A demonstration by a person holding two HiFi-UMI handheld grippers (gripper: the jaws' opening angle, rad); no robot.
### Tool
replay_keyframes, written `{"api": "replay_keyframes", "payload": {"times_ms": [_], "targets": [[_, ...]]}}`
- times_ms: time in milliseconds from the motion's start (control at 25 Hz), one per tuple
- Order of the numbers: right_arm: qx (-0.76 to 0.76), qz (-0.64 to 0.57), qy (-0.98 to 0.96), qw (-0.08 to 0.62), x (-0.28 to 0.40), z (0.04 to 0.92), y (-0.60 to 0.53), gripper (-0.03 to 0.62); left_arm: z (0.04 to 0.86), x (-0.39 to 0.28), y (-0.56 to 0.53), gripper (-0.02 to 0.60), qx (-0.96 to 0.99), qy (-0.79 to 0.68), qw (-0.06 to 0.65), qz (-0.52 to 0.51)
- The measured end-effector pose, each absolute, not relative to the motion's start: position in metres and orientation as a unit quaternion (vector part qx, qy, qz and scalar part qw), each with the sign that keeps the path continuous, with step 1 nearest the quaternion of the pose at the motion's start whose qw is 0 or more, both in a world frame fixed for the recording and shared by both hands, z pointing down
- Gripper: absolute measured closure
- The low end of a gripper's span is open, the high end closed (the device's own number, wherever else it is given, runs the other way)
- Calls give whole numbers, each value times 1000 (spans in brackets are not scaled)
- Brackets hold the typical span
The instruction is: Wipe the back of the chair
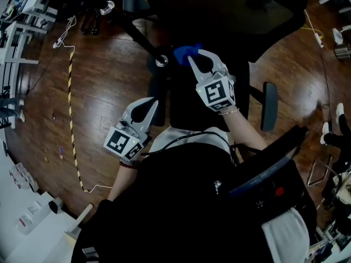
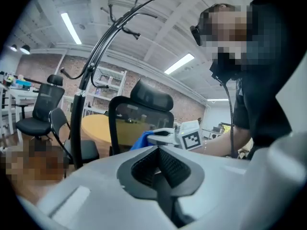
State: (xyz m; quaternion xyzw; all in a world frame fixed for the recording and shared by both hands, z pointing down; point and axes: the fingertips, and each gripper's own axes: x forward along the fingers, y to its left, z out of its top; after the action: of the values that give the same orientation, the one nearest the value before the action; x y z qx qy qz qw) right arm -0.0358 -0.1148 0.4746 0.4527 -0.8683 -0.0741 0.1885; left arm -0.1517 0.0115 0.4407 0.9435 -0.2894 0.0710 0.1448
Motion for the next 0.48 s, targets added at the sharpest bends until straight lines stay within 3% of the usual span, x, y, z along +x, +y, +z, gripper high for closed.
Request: {"api": "replay_keyframes", "payload": {"times_ms": [240, 360, 480], "targets": [[488, -82, -864, 94, 61, 352, -13, 560, 361, -113, 36, 577, 941, -320, 103, 27], [503, -61, -861, 39, 105, 309, 57, 560, 342, -76, 65, 577, 940, -314, 132, -2], [512, -48, -856, 42, 135, 289, 121, 560, 336, -42, 107, 577, 947, -281, 152, -19]]}}
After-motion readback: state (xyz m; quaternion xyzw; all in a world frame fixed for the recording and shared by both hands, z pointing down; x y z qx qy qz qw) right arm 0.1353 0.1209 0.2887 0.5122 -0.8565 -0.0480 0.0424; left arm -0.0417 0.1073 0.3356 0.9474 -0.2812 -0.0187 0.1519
